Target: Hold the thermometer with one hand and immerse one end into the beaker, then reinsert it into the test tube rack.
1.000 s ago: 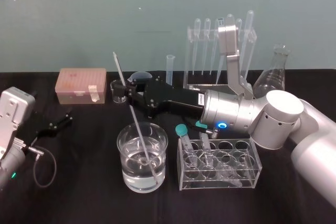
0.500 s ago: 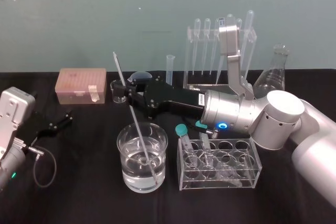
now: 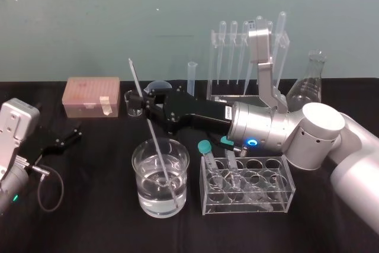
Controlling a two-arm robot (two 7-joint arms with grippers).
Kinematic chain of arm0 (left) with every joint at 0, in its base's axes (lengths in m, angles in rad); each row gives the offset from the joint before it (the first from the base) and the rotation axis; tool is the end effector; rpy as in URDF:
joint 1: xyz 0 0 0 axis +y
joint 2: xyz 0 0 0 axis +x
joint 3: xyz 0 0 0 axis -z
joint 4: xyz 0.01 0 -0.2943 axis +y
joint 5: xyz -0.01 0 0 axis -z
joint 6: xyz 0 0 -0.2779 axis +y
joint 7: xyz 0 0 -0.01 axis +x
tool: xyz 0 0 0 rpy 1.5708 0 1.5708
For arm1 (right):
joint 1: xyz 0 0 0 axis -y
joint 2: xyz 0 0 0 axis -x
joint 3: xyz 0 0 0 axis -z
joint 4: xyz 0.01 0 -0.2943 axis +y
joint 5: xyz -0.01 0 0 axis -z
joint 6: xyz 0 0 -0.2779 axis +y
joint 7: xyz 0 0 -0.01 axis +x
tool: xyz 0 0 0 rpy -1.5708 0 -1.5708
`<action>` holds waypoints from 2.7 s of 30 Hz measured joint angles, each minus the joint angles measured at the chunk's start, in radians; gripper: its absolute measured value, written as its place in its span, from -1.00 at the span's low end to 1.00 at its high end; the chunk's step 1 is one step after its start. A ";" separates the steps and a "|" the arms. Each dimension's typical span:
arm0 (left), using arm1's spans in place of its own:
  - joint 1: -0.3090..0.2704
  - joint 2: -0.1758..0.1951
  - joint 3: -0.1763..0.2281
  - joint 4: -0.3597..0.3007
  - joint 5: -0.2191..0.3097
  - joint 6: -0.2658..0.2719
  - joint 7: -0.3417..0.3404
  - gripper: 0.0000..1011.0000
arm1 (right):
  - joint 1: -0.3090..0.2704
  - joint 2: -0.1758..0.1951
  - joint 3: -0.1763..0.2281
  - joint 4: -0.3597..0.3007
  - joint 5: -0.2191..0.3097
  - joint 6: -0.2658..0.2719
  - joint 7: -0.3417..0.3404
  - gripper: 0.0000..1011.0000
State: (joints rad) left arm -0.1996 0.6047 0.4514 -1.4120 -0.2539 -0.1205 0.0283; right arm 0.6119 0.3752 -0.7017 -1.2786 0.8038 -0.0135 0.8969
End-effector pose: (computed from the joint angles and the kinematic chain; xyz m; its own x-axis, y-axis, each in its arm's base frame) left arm 0.3296 0.0933 -0.2998 0.2922 0.8803 0.3738 -0.9553 0.2873 0.0702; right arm 0.4220 0.0281 -0.2252 0.9810 -0.1778 -0.0773 0.1874 0.9719 0.1426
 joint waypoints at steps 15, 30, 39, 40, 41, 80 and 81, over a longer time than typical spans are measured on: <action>0.000 0.000 0.000 0.000 0.000 0.000 0.000 0.99 | 0.003 0.001 0.002 0.005 0.001 0.000 0.000 -0.89; 0.000 0.000 0.000 0.000 0.000 0.000 0.000 0.99 | 0.005 -0.003 0.002 0.010 0.001 -0.005 0.004 -0.89; 0.000 0.000 0.000 0.000 0.000 0.000 0.000 0.99 | 0.011 -0.008 0.010 0.025 0.010 -0.014 0.014 -0.89; 0.000 0.000 0.000 0.000 0.000 0.000 0.000 0.99 | 0.013 -0.009 0.011 0.027 0.013 -0.015 0.017 -0.89; 0.000 0.000 0.000 0.000 0.000 0.000 0.000 0.99 | 0.014 -0.010 0.012 0.029 0.014 -0.015 0.018 -0.89; 0.000 0.000 0.000 0.000 0.000 0.000 0.000 0.99 | 0.030 -0.007 0.011 0.029 0.042 -0.014 0.040 -0.89; 0.000 0.000 0.000 0.000 0.000 0.000 0.000 0.99 | 0.030 -0.007 0.011 0.028 0.042 -0.015 0.039 -0.89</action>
State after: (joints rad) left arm -0.1995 0.6047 0.4514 -1.4120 -0.2539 -0.1205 0.0283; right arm 0.6417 0.3680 -0.6902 -1.2502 0.8454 -0.0286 0.9358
